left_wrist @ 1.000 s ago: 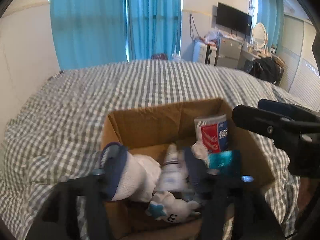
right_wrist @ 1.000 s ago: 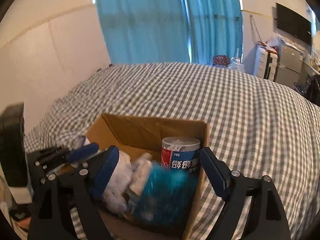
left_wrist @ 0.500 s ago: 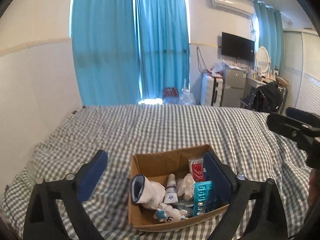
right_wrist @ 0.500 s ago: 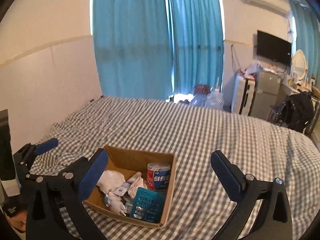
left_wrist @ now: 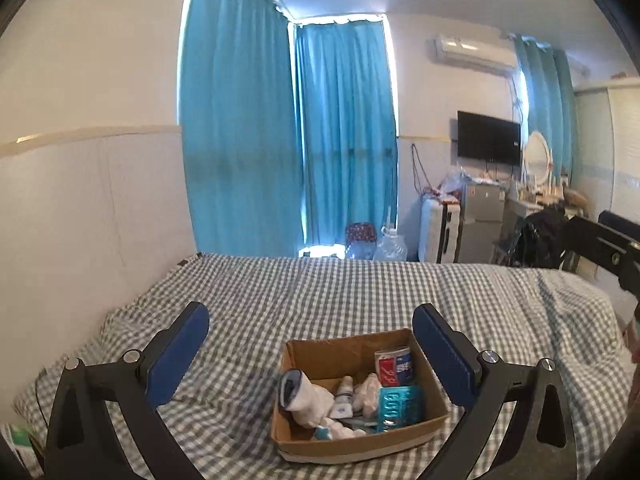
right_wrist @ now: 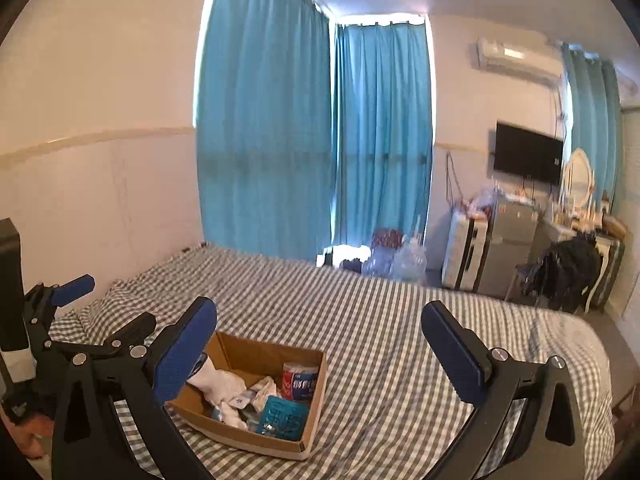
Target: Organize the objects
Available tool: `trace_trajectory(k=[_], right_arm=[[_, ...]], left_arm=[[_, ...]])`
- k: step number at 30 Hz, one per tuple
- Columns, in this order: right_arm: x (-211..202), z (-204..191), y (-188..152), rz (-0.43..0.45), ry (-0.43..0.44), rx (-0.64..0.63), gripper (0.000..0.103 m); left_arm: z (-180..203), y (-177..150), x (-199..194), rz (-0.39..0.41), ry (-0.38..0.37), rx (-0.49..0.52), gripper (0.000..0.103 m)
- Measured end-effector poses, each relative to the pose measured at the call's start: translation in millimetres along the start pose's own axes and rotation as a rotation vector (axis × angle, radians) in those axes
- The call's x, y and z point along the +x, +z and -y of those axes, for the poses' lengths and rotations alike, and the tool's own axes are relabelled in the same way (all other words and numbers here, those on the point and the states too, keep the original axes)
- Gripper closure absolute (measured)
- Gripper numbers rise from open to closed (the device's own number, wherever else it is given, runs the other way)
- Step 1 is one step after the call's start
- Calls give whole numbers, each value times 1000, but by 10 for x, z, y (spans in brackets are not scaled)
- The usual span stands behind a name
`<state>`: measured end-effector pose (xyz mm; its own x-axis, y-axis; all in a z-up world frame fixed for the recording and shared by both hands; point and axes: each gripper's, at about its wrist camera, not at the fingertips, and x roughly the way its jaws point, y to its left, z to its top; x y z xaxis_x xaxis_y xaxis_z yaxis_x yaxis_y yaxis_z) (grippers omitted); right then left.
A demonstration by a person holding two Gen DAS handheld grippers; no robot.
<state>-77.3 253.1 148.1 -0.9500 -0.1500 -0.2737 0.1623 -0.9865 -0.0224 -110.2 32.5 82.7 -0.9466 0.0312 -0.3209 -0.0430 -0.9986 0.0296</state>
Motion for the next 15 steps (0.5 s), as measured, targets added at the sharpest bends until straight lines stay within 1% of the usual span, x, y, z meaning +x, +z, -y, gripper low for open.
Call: trace_trajectory(k=[3,5,8,11,13,15], right_arm=[[-84,-12,-74,26,-2,-2,0],[-122,-18,-173,53,-25,-16,0],[-131,23,-407,78,-46,-11,0],[-73,59,-659,65,-47,5,0],[-10,52,-774,47,-50,4,0],[55,35,-892,31,-50,-2,0]], left_arm=[[-12,-104,-120,26,-19,-35,0],[-12,-164,-160,35,-10,-43,0],[-29,-286,-155,21,1,-47,0],[-37,-426,-149,18,23,-50,0],[-55,-540,-166,28,57,-72,0],[-60,-601,-172,25,55,-86,0]])
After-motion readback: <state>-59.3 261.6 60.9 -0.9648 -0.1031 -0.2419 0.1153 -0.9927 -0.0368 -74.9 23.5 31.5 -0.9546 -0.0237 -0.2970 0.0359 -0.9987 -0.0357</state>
